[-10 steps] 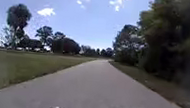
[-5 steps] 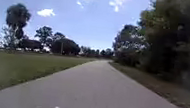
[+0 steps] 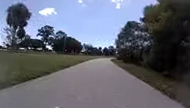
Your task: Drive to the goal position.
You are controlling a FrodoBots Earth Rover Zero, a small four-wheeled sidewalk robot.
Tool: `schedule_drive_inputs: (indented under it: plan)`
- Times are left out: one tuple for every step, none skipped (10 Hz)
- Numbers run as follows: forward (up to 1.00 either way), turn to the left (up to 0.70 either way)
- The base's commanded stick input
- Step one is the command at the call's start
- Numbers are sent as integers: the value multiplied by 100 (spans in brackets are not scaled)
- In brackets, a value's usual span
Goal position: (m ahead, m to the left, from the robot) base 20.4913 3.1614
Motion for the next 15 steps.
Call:
schedule_drive_inputs:
  plan:
    - [50, 0]
    - [50, 0]
    - [50, 0]
    - [50, 0]
    - [50, 0]
    - [50, 0]
    - [50, 0]
    - [50, 0]
    - [50, 0]
    - [50, 0]
    - [50, 0]
    - [50, 0]
    - [50, 0]
    - [50, 0]
    - [50, 0]
